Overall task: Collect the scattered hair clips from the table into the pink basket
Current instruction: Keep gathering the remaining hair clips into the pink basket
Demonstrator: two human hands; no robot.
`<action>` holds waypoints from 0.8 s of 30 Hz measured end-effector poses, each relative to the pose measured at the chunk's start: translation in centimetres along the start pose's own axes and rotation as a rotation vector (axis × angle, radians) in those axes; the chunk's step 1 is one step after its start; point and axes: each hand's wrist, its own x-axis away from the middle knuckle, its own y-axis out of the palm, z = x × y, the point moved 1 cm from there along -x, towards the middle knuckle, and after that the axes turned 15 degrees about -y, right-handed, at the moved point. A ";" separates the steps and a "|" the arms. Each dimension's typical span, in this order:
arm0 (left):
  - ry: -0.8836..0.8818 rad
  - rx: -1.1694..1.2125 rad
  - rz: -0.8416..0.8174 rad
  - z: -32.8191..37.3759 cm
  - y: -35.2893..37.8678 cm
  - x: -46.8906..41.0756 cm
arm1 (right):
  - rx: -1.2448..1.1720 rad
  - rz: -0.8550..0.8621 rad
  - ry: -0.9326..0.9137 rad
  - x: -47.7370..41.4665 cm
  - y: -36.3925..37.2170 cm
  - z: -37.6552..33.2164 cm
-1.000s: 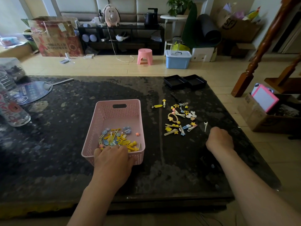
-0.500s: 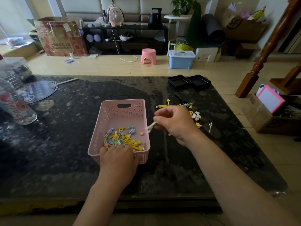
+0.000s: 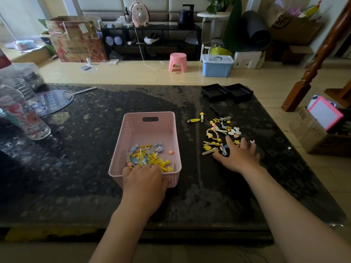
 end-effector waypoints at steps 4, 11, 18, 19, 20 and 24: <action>-0.004 -0.013 0.012 -0.1 0.2 -0.2 | 0.027 0.141 -0.147 -0.4 -0.3 -0.9; 0.001 -0.006 0.009 -0.1 0.2 0.0 | 0.019 0.243 -0.131 0.6 -1.8 -1.5; -0.002 -0.011 -0.012 0.0 0.0 0.0 | -0.535 0.361 -0.048 0.8 -3.8 -2.0; -0.003 -0.013 -0.015 0.0 0.1 0.0 | -0.628 0.375 -0.067 0.9 -4.3 -2.7; -0.003 -0.015 -0.014 0.0 0.1 0.0 | -0.705 0.386 -0.100 1.1 -4.9 -3.5; -0.003 -0.004 0.000 -0.1 0.3 -0.1 | -0.927 0.425 -0.284 2.8 -7.3 -8.2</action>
